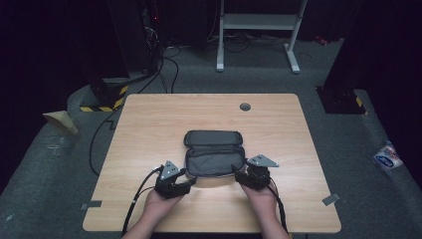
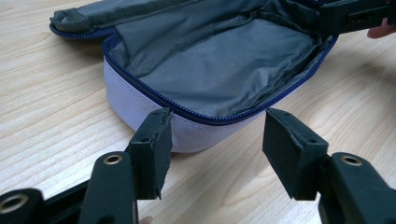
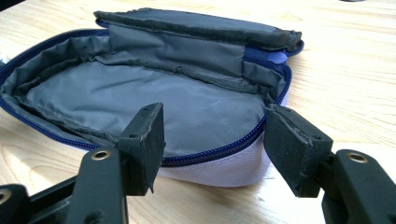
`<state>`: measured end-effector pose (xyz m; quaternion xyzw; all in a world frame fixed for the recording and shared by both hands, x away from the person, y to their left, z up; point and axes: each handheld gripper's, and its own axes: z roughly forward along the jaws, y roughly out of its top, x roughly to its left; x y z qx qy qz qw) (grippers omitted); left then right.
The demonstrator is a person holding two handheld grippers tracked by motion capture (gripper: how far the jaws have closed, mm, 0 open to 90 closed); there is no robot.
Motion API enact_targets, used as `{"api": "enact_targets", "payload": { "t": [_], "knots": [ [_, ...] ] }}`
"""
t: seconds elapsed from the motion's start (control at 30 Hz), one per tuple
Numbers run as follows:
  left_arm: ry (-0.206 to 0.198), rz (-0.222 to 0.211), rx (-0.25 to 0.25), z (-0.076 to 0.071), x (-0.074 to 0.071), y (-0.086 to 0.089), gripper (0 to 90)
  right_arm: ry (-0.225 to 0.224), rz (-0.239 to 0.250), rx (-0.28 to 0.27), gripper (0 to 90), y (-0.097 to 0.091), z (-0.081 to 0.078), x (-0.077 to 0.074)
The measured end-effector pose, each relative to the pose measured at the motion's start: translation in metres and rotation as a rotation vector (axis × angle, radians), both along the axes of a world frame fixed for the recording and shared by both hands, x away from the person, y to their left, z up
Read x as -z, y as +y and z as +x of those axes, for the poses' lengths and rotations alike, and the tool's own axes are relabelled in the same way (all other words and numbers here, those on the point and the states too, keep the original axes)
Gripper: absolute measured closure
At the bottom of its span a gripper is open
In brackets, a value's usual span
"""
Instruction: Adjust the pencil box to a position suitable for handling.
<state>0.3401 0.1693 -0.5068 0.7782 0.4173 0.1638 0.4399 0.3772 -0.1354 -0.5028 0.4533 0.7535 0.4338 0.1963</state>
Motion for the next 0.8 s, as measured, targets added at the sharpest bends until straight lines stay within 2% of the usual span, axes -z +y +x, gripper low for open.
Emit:
{"api": "enact_targets", "payload": {
  "t": [0.27,0.53,0.8],
  "knots": [
    [0.001,-0.005,-0.015,-0.001,0.0,0.01,42.8,-0.02,-0.005,-0.029,38.6,0.01,-0.004,-0.001],
    [-0.003,-0.011,-0.009,-0.002,0.001,0.009,43.1,-0.034,0.0,-0.018,39.0,0.003,-0.004,-0.004],
    [-0.011,0.016,-0.021,-0.005,0.001,0.015,43.1,-0.046,-0.002,-0.015,39.2,-0.002,-0.008,-0.007]
  ]
}}
